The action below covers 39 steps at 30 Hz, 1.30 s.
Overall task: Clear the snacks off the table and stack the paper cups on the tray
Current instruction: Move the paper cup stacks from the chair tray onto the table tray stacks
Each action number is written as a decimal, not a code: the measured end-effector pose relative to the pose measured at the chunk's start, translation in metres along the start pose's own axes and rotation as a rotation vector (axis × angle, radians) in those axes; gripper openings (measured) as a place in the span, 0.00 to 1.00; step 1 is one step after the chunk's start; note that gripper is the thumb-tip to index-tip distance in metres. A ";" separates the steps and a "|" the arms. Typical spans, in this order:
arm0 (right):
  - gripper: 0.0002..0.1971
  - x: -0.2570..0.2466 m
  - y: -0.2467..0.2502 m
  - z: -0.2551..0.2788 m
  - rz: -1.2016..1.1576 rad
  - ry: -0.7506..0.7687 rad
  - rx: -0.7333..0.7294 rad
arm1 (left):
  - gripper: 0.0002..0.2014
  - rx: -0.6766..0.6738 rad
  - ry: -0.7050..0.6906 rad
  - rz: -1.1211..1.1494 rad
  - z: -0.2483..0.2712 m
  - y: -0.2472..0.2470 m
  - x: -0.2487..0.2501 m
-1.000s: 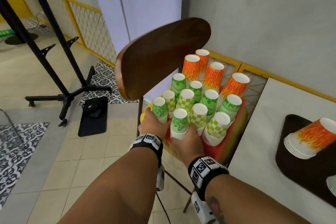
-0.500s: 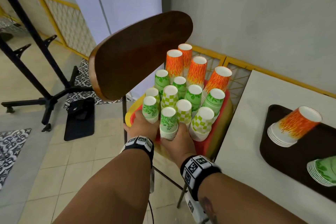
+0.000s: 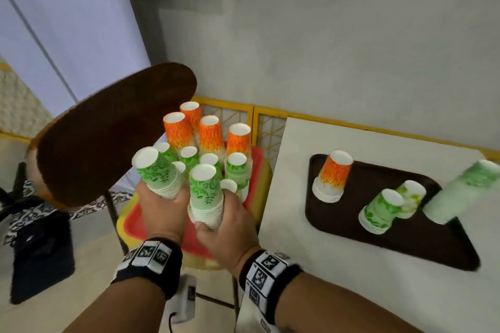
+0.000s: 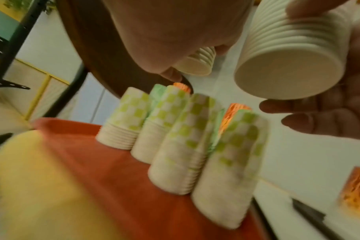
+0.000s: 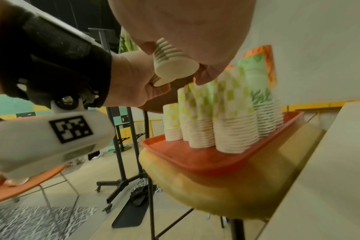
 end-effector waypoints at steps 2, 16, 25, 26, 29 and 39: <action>0.34 0.000 0.032 -0.009 -0.023 -0.001 0.069 | 0.29 0.005 -0.050 0.058 0.012 -0.017 0.035; 0.31 0.110 0.349 -0.093 0.041 -0.101 0.379 | 0.29 -0.241 -0.123 0.172 0.200 -0.247 0.211; 0.30 0.213 0.522 -0.109 0.132 -0.227 0.670 | 0.30 -0.463 -0.171 0.219 0.335 -0.351 0.267; 0.30 0.225 0.530 -0.107 0.147 -0.243 0.684 | 0.29 -0.481 -0.175 0.223 0.342 -0.358 0.268; 0.30 0.259 0.538 -0.102 0.166 -0.294 0.690 | 0.27 -0.528 -0.186 0.205 0.357 -0.373 0.269; 0.26 0.332 0.499 -0.101 0.051 -0.453 0.520 | 0.29 -0.582 -0.243 0.199 0.364 -0.402 0.275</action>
Point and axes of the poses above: each hand's wrist, its own z-axis away from the middle knuckle, its own y-axis out of the back of the hand, x = y × z, the point moved 8 cm from there along -z, towards the middle knuckle, and after that the axes turned 7 degrees about x, right-handed, at the moved point
